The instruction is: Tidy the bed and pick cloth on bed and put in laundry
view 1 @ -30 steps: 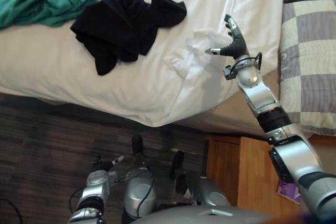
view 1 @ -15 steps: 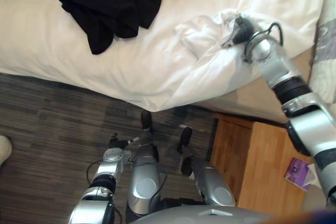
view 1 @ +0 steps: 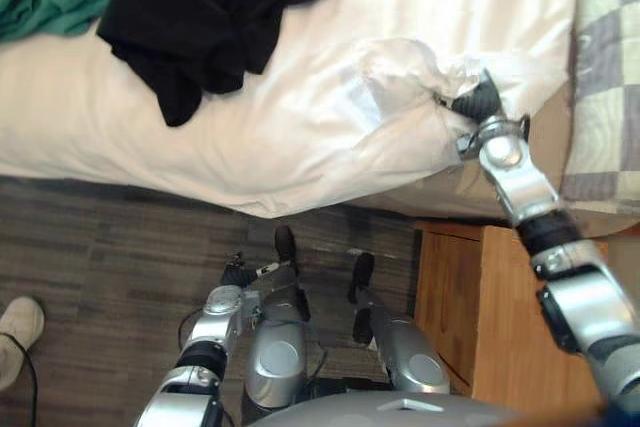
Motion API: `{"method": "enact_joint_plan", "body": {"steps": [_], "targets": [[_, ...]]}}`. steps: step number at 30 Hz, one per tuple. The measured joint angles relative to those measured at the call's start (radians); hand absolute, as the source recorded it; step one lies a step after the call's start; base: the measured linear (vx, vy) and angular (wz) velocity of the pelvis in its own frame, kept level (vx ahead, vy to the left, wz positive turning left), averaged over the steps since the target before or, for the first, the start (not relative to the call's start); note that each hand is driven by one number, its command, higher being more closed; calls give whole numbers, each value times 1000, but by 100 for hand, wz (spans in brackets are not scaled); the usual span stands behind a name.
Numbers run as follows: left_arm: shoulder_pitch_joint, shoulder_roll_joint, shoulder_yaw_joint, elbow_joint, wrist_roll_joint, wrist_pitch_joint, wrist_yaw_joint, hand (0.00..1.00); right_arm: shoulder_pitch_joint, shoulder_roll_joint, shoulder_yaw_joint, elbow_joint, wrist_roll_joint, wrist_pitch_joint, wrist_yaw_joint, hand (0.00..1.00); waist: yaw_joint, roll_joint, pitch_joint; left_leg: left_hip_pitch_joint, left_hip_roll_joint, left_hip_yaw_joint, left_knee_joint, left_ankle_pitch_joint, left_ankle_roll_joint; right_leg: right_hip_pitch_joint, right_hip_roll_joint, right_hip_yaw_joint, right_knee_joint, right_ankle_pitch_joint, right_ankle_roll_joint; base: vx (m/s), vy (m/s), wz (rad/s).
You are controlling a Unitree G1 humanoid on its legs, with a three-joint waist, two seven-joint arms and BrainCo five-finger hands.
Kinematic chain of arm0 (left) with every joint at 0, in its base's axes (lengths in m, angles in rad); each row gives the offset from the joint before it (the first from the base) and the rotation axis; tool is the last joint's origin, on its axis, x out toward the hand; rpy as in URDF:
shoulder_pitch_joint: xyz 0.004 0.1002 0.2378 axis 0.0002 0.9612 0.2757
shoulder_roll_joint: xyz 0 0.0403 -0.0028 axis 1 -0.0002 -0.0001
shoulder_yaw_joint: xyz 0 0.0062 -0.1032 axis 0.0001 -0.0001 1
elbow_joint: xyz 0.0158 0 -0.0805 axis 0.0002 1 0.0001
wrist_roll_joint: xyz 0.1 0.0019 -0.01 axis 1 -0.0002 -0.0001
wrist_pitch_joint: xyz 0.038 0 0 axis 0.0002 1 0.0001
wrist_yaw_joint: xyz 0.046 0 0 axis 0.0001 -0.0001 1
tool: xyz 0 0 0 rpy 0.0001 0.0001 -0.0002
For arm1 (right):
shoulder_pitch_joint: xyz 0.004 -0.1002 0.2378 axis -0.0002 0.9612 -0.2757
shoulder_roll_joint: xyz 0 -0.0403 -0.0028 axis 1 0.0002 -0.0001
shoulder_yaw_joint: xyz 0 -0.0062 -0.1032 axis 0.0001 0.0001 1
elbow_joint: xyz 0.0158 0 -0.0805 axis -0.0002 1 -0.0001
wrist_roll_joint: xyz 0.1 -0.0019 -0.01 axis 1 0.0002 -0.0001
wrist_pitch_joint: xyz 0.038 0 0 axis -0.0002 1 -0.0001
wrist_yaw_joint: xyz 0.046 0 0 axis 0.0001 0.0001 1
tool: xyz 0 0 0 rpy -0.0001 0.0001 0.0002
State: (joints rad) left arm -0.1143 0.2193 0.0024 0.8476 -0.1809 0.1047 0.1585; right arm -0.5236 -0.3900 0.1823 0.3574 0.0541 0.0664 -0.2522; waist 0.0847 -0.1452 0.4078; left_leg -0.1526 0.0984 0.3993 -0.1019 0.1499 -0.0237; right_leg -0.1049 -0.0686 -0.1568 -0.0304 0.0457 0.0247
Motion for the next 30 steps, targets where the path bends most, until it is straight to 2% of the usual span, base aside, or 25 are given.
{"method": "enact_joint_plan", "body": {"steps": [2,3,5,7,9,11,16,19,22,27,30], "targets": [[38,-17,-1,0,6,0,0,0,114,28,-22,-42,-2,-8,-9,100,-15,11,-37,31,-1,3,-2,-6,-3,24,-1,6,8,-16,8,76,-16,-16],[63,-24,-2,1,8,-1,-2,0,182,39,-24,-64,-18,-11,-23,0,-22,19,-64,50,-1,3,-2,-12,-3,39,-2,7,12,-29,11,81,-18,-4],[104,-31,-2,4,17,-3,-6,0,271,63,-35,-83,-39,-25,-30,0,-32,28,-108,75,-1,3,-2,-25,-10,64,-2,9,13,-41,16,93,-18,-2],[140,-39,-3,23,19,-8,-7,0,350,97,-58,-94,-35,-62,-38,0,-41,43,-147,102,-2,5,-2,-35,-12,84,-3,10,14,-53,17,96,-10,-2],[164,-46,-1,43,18,-11,-7,0,419,117,-67,-94,8,-93,-25,0,-44,59,-186,123,-3,8,-3,-49,-11,101,-3,28,16,-62,17,82,2,-11],[181,-48,-1,43,19,-12,-7,0,461,136,-80,-90,21,-98,1,0,-46,71,-199,152,-5,27,-3,-59,-13,122,-6,36,15,-67,20,93,10,-18],[220,-48,1,79,19,-33,-30,0,567,185,-140,-15,42,-119,37,0,-93,98,-238,199,-18,42,-3,-82,-12,159,-18,55,14,-76,28,72,26,-13],[242,-47,7,82,28,-35,-49,0,628,193,-189,-4,63,-138,52,0,-103,107,-243,232,-22,58,-3,-97,-13,185,-21,65,11,-76,28,61,25,-16],[266,-47,8,85,48,-36,-68,0,677,194,-242,-2,80,-157,55,0,-122,115,-253,243,-25,66,-3,-105,-14,192,-21,73,12,-79,32,50,14,-9],[319,-57,25,87,53,-36,-90,0,742,217,-331,-18,79,-183,72,0,-131,122,-259,285,-23,102,-3,-113,-17,217,-20,103,11,-84,39,31,9,-21],[345,-63,45,87,55,-33,-113,0,778,220,-343,-56,58,-172,73,0,-139,123,-282,294,-20,114,-3,-119,-21,218,-20,117,11,-86,37,12,0,-15]]}}
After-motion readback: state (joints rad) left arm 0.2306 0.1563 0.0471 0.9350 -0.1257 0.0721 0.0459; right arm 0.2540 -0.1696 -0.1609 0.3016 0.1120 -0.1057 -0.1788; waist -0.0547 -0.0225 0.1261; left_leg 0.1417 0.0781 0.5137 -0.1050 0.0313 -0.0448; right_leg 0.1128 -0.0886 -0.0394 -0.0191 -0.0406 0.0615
